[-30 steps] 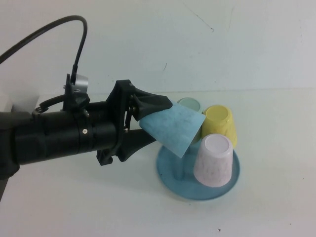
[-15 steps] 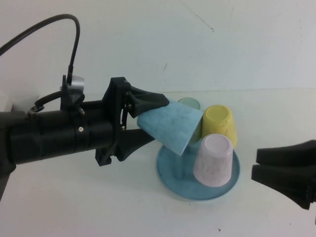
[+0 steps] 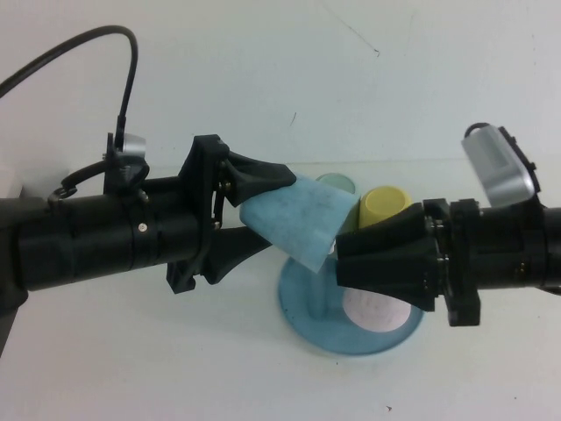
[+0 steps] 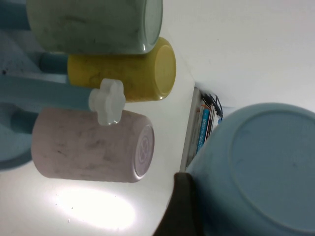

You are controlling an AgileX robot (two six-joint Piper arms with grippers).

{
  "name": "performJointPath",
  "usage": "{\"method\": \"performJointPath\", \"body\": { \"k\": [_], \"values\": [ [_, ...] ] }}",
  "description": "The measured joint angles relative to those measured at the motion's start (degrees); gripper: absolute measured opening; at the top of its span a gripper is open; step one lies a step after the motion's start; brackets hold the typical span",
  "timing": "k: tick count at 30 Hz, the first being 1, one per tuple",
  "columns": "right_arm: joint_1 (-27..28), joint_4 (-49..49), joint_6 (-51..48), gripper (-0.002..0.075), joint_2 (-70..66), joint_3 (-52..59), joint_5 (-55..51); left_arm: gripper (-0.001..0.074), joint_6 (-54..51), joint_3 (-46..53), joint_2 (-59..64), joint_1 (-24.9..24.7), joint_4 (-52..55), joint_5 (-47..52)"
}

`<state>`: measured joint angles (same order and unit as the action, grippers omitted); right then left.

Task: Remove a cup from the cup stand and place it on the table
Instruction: Hand over the cup

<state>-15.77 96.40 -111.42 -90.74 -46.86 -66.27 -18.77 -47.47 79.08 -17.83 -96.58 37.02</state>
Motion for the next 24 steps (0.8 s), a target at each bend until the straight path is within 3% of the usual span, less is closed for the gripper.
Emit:
{"method": "performJointPath", "body": {
  "k": [13, 19, 21, 24],
  "values": [
    [-1.3, 0.1, 2.0, 0.0302, -6.1, -7.1, -0.1, 0.0545, 0.7, 0.0, 0.0, 0.0, 0.0, -0.1],
    [-5.6, 0.1, 2.7, 0.0300, -6.2, -9.2, 1.7, 0.0545, 0.8, 0.0, 0.0, 0.0, -0.7, -0.6],
    [-7.2, 0.1, 3.6, 0.0282, -6.2, -9.8, 5.3, 0.0545, 0.8, 0.0, 0.0, 0.0, -0.9, -1.3],
    [-8.7, 0.1, 4.3, 0.0186, -6.2, -10.2, 9.7, 0.0545, 0.7, 0.0, 0.0, 0.0, -0.8, -1.8]
  ]
}}
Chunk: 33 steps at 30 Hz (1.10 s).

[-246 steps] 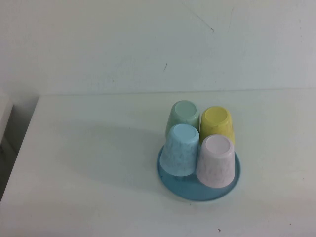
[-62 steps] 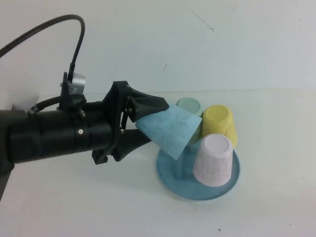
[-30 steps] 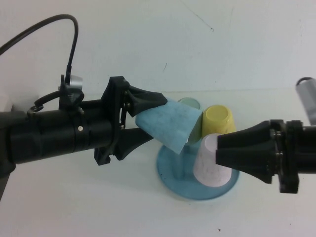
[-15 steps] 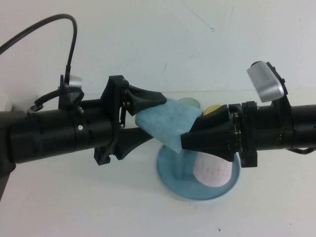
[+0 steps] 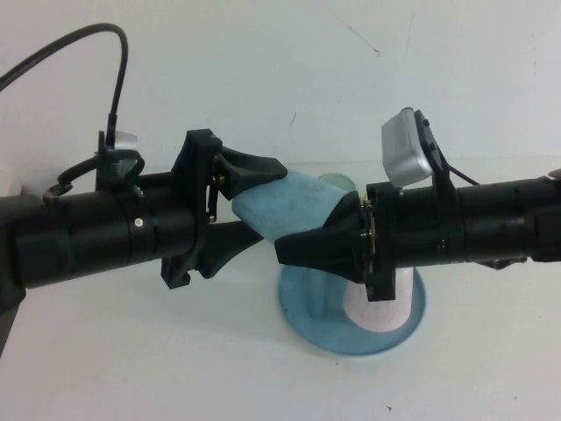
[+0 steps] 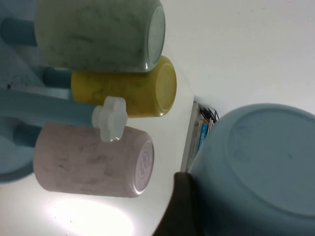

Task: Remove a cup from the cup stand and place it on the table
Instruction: Hand over the cup

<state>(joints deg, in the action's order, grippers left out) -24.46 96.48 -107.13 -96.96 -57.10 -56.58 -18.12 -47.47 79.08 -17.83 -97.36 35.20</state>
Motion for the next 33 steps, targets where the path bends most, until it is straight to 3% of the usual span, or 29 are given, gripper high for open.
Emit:
{"method": "performJointPath", "body": {
  "k": [3, 6, 33],
  "values": [
    [-0.2, 0.0, 0.5, 0.0075, 0.0, -0.1, 3.0, 0.0545, -1.8, 0.0, 0.0, 0.1, 0.0, -1.1],
    [-0.2, 0.1, 1.4, 0.0051, 0.0, -0.1, 4.7, 0.0546, -4.4, 0.0, 0.0, 0.2, -0.2, -1.5],
    [-0.4, 0.1, 1.7, 0.0049, 0.0, -0.1, 5.5, 0.0550, -15.3, 0.0, 0.0, 0.5, -2.1, -0.3]
  ]
}}
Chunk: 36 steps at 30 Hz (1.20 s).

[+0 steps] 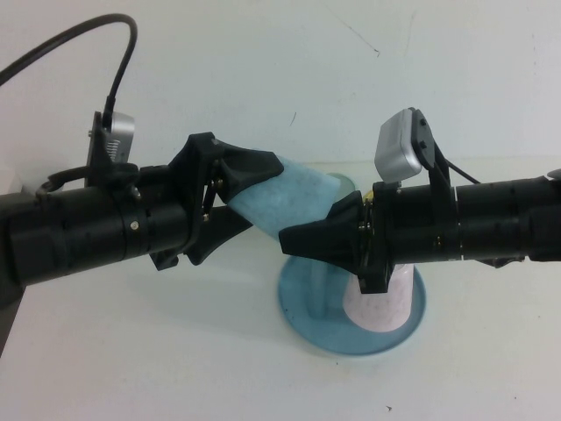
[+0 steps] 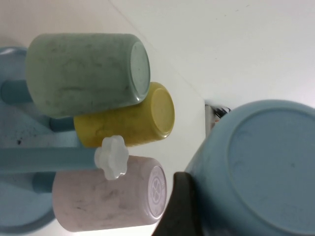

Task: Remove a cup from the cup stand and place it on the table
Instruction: Hand over the cup

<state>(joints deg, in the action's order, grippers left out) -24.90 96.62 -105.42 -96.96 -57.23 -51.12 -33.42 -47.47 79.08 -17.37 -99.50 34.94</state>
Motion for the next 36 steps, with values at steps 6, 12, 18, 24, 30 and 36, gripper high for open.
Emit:
{"method": "performJointPath", "body": {
  "k": [6, 12, 18, 24, 30, 36],
  "values": [
    [0.0, 0.0, 0.0, 0.0049, 0.0, 0.0, -0.2, 0.0550, 0.3, 0.0, 0.0, 0.1, 0.1, 0.3],
    [0.0, 0.0, 0.0, 0.0049, 0.0, 0.0, -0.2, 0.0557, -0.1, 0.0, 0.0, 0.1, 0.1, 0.9],
    [0.0, 0.2, 0.7, 0.0043, 0.0, 0.0, -1.8, 0.0680, -2.1, 0.0, 0.0, 0.1, 3.0, 4.2],
    [0.0, 0.5, 1.2, 0.0043, 0.0, 0.0, -2.3, 0.0692, -2.4, 0.0, 0.0, 1.3, 3.3, 6.2],
    [-0.3, 1.6, 2.4, 0.0041, 1.1, -0.1, -3.1, 0.0692, -3.3, 0.0, -2.9, 7.6, 4.2, 12.2],
    [-0.3, -2.2, 6.2, 0.0041, 5.4, -0.1, 0.1, 0.0692, -4.4, 0.0, -6.9, 13.2, 3.8, 15.7]
  ]
}}
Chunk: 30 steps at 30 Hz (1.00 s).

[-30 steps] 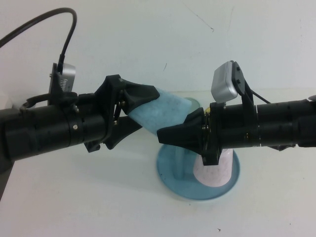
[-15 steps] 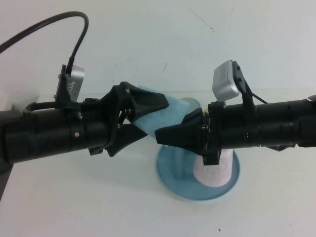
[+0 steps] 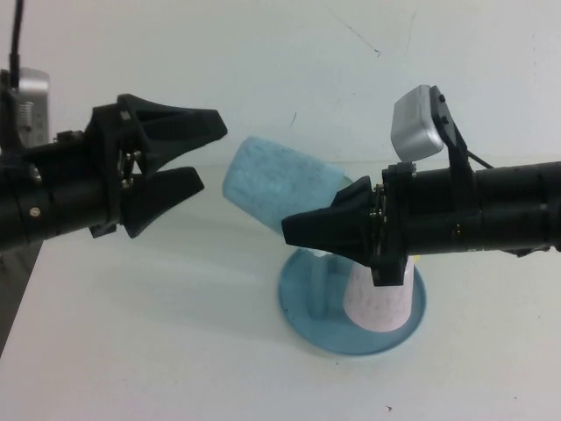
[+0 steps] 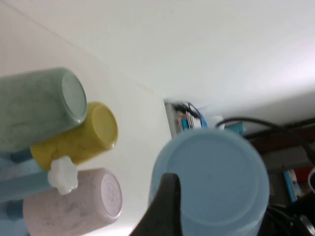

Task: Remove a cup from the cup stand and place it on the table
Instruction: Hand over the cup, then place the cup on the table

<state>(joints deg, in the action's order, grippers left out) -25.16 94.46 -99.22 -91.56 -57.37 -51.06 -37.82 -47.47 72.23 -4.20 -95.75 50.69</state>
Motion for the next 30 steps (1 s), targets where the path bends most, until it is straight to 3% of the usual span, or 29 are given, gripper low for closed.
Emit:
{"method": "performJointPath", "body": {
  "k": [6, 10, 14, 17, 23, 30],
  "values": [
    [0.0, -12.5, 10.0, 0.0040, 7.7, 0.0, 1.4, 0.0692, -4.0, 0.0, -1.2, 6.3, -0.3, 4.8],
    [0.0, -34.6, 26.3, 0.0039, 16.5, -4.3, -1.3, 0.0639, -7.3, 0.0, -1.2, 9.9, 2.9, 6.8],
    [-0.1, -68.6, 47.8, 0.0039, 21.2, -14.9, -15.3, 0.0450, -10.5, 0.0, -1.2, 10.9, 9.3, 7.2],
    [-0.2, -84.0, 58.9, 0.0039, 21.7, -21.3, -19.3, 0.0286, -13.2, 0.0, -1.2, 10.9, 11.5, 7.2],
    [-0.2, -95.7, 69.6, 0.0038, 18.5, -23.4, -19.6, 0.0049, -15.5, 0.0, -1.2, 10.9, 11.7, 9.2],
    [-0.2, -101.2, 74.3, 0.0035, 10.4, -18.7, -19.6, 0.0004, -15.7, 0.0, -1.2, 10.9, 12.3, 12.9]
  ]
}}
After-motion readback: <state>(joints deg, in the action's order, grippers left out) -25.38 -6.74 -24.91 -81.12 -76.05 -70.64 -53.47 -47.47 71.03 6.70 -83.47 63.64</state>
